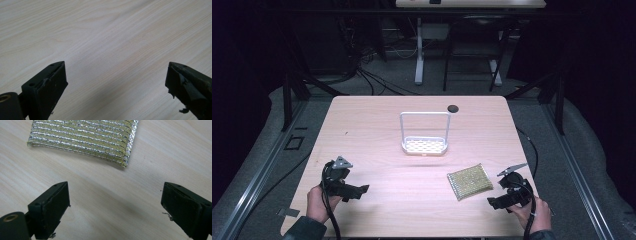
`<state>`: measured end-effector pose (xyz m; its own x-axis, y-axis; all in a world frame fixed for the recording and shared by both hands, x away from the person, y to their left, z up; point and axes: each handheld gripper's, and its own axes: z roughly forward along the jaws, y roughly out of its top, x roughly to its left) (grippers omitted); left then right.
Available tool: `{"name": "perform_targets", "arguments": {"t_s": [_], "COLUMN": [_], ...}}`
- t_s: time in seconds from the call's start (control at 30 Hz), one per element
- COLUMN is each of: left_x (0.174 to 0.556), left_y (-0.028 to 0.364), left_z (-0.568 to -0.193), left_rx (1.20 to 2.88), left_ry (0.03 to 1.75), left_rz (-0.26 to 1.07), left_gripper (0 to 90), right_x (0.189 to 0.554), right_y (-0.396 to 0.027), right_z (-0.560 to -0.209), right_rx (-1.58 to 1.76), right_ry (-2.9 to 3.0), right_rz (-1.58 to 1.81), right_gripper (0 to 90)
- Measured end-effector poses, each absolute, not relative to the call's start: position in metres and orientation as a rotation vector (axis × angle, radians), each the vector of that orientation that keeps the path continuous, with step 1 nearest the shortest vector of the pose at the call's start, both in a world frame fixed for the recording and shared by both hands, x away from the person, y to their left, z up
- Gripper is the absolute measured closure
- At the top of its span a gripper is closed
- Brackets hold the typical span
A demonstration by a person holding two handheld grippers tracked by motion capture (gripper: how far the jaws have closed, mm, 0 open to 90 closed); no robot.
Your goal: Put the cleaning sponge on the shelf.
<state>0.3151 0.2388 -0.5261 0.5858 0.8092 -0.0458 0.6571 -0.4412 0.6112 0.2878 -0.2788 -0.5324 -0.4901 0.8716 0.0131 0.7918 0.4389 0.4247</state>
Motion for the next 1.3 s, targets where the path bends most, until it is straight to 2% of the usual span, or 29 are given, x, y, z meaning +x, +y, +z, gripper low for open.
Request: {"name": "perform_targets", "arguments": {"t_s": [0.7,1.13,1.3], "left_x": [0.313,0.314,0.313], "left_y": [0.239,0.24,0.239], "left_z": [-0.528,-0.528,-0.528], "left_rx": [2.226,2.233,2.235], "left_ry": [1.179,1.176,1.178], "left_rz": [0.331,0.333,0.338], "left_gripper": [3.7,4.2,4.3], "right_x": [0.319,0.346,0.35], "right_y": [-0.244,-0.215,-0.211], "right_z": [-0.529,-0.542,-0.547], "right_rx": [1.379,1.345,1.353], "right_ry": [2.512,2.563,2.56], "right_rz": [0.694,0.657,0.615], "right_gripper": [9.7,15.0,20.7]}}
